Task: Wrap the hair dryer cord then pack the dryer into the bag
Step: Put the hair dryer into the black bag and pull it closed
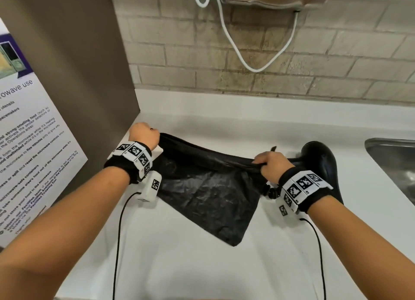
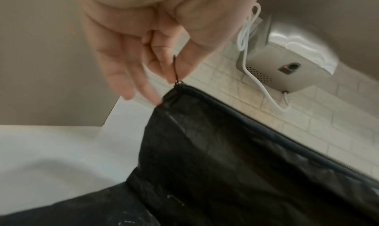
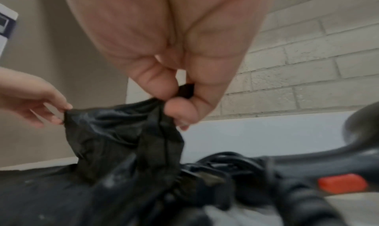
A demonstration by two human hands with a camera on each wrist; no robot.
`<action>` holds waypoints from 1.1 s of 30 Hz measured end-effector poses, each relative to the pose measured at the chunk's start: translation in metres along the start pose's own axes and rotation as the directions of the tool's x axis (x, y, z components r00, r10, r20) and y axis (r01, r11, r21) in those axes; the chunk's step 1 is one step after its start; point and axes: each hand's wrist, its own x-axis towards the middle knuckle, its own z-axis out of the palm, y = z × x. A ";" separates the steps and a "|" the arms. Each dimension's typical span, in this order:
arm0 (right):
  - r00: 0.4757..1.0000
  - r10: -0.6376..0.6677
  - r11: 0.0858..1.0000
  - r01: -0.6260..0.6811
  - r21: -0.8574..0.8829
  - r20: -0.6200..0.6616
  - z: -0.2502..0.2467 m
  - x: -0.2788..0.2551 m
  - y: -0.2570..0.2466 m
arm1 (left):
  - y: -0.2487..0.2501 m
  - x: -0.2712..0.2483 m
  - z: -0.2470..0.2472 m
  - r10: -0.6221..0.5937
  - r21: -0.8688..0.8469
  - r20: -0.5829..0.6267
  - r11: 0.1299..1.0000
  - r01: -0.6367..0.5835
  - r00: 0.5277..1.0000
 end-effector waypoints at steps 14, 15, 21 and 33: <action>0.973 -0.223 0.954 0.231 -0.189 0.061 0.017 -0.005 -0.043 | 0.031 -0.043 0.027 0.627 -0.204 0.330 0.778 -0.595 0.706; 0.966 -0.251 0.946 0.257 -0.197 0.057 0.018 -0.007 -0.045 | 0.035 -0.049 0.032 0.630 -0.195 0.424 0.765 -0.614 0.650; 0.896 -0.444 0.895 0.441 -0.061 -0.034 0.013 -0.026 -0.065 | 0.050 -0.060 0.052 0.326 0.260 0.625 0.770 -0.583 0.710; 0.956 -0.172 0.985 0.159 -0.073 -0.238 0.005 -0.015 -0.056 | 0.041 -0.046 0.021 0.512 -0.034 0.043 0.859 -0.511 0.858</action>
